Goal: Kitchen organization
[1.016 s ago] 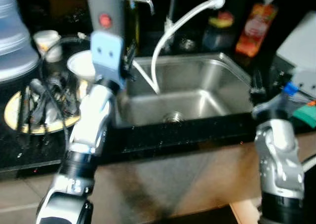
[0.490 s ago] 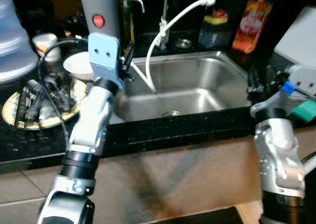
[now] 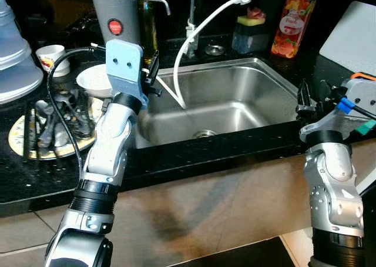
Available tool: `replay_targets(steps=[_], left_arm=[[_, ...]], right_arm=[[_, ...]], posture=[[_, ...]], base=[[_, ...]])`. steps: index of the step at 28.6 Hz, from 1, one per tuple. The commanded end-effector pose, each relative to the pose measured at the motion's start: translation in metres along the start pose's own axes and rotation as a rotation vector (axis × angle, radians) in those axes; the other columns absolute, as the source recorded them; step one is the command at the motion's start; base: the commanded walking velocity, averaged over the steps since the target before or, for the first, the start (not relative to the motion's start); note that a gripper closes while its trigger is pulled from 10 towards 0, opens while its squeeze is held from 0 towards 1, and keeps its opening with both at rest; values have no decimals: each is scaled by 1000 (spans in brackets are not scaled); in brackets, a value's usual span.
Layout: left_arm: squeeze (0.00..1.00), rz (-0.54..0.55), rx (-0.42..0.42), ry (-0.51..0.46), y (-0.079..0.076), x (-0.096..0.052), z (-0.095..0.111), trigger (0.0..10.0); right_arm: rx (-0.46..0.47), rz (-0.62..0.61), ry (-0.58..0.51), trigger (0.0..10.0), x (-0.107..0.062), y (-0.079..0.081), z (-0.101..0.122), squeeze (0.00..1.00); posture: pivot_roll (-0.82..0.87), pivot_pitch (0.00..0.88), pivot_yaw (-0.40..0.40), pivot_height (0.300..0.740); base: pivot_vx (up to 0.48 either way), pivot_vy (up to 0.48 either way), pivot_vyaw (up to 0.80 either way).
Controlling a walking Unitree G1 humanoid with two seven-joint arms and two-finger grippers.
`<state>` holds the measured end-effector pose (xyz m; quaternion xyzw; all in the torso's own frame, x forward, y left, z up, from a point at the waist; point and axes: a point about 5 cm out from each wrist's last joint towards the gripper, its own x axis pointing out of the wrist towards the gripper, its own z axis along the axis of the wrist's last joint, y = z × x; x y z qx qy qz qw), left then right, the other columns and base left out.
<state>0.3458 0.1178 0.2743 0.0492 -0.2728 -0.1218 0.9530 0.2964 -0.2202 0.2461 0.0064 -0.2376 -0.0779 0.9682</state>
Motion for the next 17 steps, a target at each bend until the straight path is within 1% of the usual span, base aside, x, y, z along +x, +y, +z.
replay_targets(steps=[1, 7, 8, 9, 11, 12, 13, 14, 15, 16, 17], left_arm=[[0, 5, 3, 16, 1, -2, -3, 10000], [0, 0, 4, 23, -1, -2, -4, 10000], [0, -3, -29, 60, -2, -2, -8, 10000], [0, -3, -29, 60, -2, -2, -8, 10000], [0, 8, -75, 105, -2, -1, -12, 10000], [0, 8, -75, 105, -2, -1, -12, 10000], [0, -29, 33, 250, 0, 1, -17, 10000], [0, -47, 89, 319, 4, 0, -18, 10000], [0, -50, 106, 371, 9, 1, -14, 10000], [0, -50, 106, 371, 9, 1, -14, 10000], [0, 20, 60, 377, 27, 7, 3, 10000]], right_arm=[[8, 4, 0, 10000, 0, 2, -1, 0], [8, 0, 2, 10000, -1, 1, -1, 0], [7, 1, 2, 10000, -1, 2, -1, 0], [7, 1, 2, 10000, -1, 2, -1, 0], [5, 5, 1, 10000, -1, 2, 0, 0], [5, 5, 1, 10000, -1, 2, 0, 0], [-1, 20, 1, 10000, -1, 2, 1, 0], [1, 30, 3, 10000, -1, 3, 3, 0], [4, 41, 5, 10000, -1, 4, 4, 0], [4, 41, 5, 10000, -1, 4, 4, 0], [41, 62, 7, 10000, 2, 7, 7, 0]], posture=[[-49, 0, -26, 740], [-50, 0, -23, 740], [-50, 0, -23, 740], [-50, 0, -23, 740], [-50, 0, -23, 740], [-50, 0, -23, 740], [-38, 0, -21, 740], [-38, 0, -21, 740], [-38, 0, -21, 740], [-38, 0, -21, 740], [-17, 0, -34, 740]], base=[[0, 0, 0], [0, 0, 0], [0, 0, 0], [0, 0, 0], [0, 0, 0], [0, 0, 0], [0, 0, 0], [0, 0, 0], [0, 0, 0], [0, 0, 0], [0, 0, 0]])
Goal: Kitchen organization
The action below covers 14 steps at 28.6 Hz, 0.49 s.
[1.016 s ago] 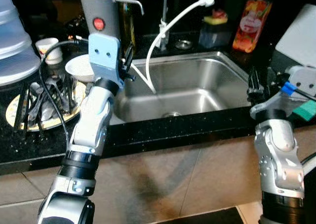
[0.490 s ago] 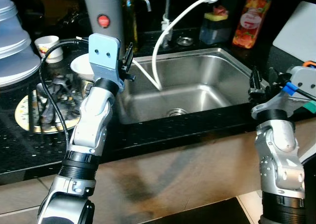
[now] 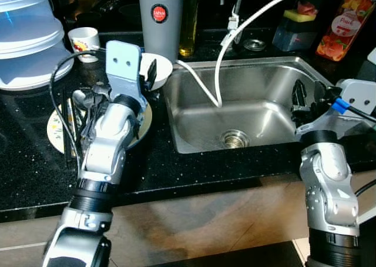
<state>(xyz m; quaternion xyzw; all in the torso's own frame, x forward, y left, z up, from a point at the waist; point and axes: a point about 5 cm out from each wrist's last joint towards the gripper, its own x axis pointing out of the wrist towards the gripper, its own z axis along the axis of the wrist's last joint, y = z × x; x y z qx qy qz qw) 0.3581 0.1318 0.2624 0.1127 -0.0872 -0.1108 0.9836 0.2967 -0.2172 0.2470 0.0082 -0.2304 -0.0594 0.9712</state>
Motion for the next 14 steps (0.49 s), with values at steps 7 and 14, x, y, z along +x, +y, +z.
replay_targets(steps=[7, 14], left_arm=[[0, 268, -215, 8, 38, -14, 30, 10000], [0, 253, -161, 100, 29, -42, 14, 10000]], right_arm=[[57, 78, -14, 10000, 9, 10, 12, 0], [75, 118, 3, 10000, 16, 16, 9, 0]], posture=[[28, 0, -63, 740], [79, 0, -90, 740]], base=[[0, 0, 0], [0, 0, 0]])
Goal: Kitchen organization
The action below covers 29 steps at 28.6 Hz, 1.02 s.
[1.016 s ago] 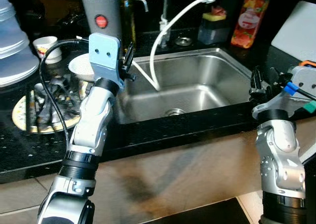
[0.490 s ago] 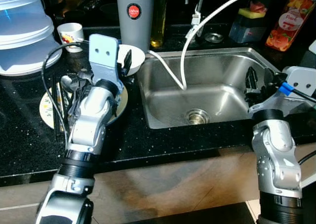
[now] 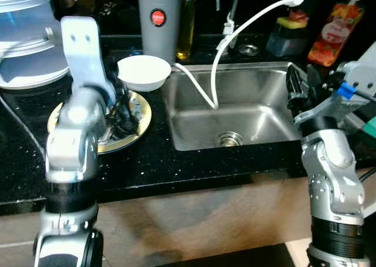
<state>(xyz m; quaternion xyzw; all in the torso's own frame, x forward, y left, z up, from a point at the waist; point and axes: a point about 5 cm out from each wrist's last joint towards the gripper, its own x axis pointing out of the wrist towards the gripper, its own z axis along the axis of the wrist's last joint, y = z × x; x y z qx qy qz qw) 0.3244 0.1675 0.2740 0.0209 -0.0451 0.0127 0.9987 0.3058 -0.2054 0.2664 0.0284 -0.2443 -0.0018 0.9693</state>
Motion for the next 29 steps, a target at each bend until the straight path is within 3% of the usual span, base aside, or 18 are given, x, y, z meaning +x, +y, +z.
replay_targets(steps=[1, 5, 6, 9, 10, 12, 13, 17, 24, 25, 29], left_arm=[[0, 0, 12, 5, -1, -3, 3, 10000], [0, -13, 52, 86, -4, -6, -17, 10000], [0, -57, 46, 128, -14, -8, -24, 10000], [0, -54, 54, 141, -18, -9, -23, 10000], [47, -81, 42, 135, -22, -11, -17, 10000], [0, -92, 74, 123, -17, -14, -11, 10000], [0, -93, 109, 106, -10, -15, -7, 10000], [0, 28, 149, 217, 26, -23, -20, 10000], [0, 87, 149, 220, 45, -21, -17, 10000], [0, 131, 113, 232, 56, -17, -13, 10000], [0, 132, 66, 237, 68, -11, -6, 10000]], right_arm=[[9, 14, 27, 10000, 1, 2, -5, 0], [19, 24, 35, 10000, 2, 6, -8, 0], [23, 24, 40, 10000, 1, 7, -10, 0], [26, 22, 42, 10000, 1, 7, -11, 0], [29, 19, 45, 10000, 0, 8, -12, 0], [33, 19, 48, 10000, 0, 8, -13, 0], [37, 20, 49, 10000, 0, 9, -14, 0], [45, 28, 57, 10000, 1, 11, -18, 0], [49, 31, 60, 10000, 4, 14, -21, 0], [46, 30, 62, 10000, 5, 15, -23, 0], [37, 17, 61, 10000, 9, 13, -24, 0]], posture=[[79, 0, -90, 740], [79, 0, -88, 740], [79, 0, -80, 740], [79, 0, -80, 740], [92, 0, -73, 740], [92, 0, -73, 740], [92, 0, -73, 740], [120, 0, -68, 740], [123, 0, -65, 740], [123, 0, -64, 740], [128, 0, -60, 740]], base=[[0, 0, 0], [0, 0, 0], [0, 0, 0], [0, 0, 0], [0, 0, 0], [0, 0, 0], [0, 0, 0], [0, 0, 0], [0, 0, 0], [0, 0, 0], [0, 0, 0]])
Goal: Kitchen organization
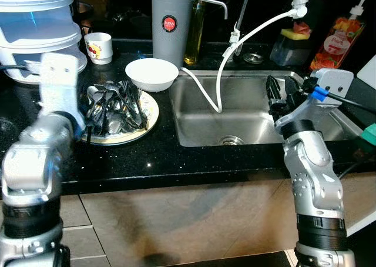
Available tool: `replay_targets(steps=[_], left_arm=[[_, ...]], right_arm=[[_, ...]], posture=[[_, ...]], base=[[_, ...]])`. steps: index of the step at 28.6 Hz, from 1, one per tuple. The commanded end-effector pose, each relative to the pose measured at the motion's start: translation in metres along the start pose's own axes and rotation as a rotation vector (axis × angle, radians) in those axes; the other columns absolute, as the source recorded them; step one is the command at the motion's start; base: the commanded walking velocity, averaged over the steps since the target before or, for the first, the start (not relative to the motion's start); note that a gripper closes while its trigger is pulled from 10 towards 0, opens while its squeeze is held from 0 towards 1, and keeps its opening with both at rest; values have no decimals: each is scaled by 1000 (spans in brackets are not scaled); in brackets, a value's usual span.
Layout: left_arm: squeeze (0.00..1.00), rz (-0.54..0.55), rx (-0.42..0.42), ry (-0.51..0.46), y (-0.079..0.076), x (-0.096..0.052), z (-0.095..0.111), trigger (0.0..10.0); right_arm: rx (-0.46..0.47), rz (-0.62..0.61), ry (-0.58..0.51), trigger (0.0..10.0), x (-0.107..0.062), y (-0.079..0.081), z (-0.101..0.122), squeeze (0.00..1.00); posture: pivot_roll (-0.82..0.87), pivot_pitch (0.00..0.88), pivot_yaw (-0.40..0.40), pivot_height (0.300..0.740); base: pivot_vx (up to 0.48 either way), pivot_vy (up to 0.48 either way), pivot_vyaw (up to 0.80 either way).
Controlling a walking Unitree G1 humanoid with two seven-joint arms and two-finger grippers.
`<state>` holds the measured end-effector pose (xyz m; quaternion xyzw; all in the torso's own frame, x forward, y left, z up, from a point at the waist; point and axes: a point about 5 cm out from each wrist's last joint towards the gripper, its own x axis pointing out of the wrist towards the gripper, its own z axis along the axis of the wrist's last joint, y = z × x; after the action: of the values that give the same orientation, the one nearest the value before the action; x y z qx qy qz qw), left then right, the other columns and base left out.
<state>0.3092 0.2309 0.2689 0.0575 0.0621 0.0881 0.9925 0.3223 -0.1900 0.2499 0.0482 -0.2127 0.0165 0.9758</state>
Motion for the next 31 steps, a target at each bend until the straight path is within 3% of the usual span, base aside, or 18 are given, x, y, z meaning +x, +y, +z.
replay_targets(steps=[1, 9, 11, 15, 22, 28, 29, 30, 31], left_arm=[[0, -14, -15, 21, 4, 3, 0, 10000], [0, -35, -93, 88, 13, 15, -4, 10000], [0, -32, -211, 131, 14, 21, -12, 10000], [0, -48, -319, 167, 12, 30, -22, 10000], [0, -88, -352, 181, 6, 43, -24, 10000], [0, -80, -302, 204, 4, 46, -28, 9961], [0, -80, -290, 211, 3, 46, -30, 7176], [0, -70, -264, 216, 3, 47, -32, 1961], [0, -56, -236, 220, 3, 47, -34, 0]], right_arm=[[-9, -7, -4, 10000, 2, -1, 0, 0], [-29, 6, -37, 10000, 12, 2, 8, 0], [-29, 6, -40, 10000, 13, 1, 8, 0], [-31, 2, -37, 10000, 12, 0, 7, 0], [-38, -6, -37, 10000, 9, -1, 7, 0], [-37, -12, -38, 10000, 7, -2, 7, 0], [-37, -14, -38, 10000, 6, -2, 7, 0], [-37, -16, -38, 10000, 6, -2, 7, 0], [-37, -19, -38, 10000, 6, -3, 7, 0]], posture=[[128, 0, -60, 740], [115, 0, -57, 740], [111, 0, -62, 740], [104, 0, -63, 740], [80, 0, -54, 740], [80, 0, -54, 740], [73, 0, -43, 740], [73, 0, -43, 740], [71, 0, -40, 740]], base=[[0, 0, 0], [0, 0, 0], [0, 0, 0], [0, 0, 0], [0, 0, 0], [0, 0, 0], [0, 0, 0], [0, 0, 0], [0, 0, 0]])
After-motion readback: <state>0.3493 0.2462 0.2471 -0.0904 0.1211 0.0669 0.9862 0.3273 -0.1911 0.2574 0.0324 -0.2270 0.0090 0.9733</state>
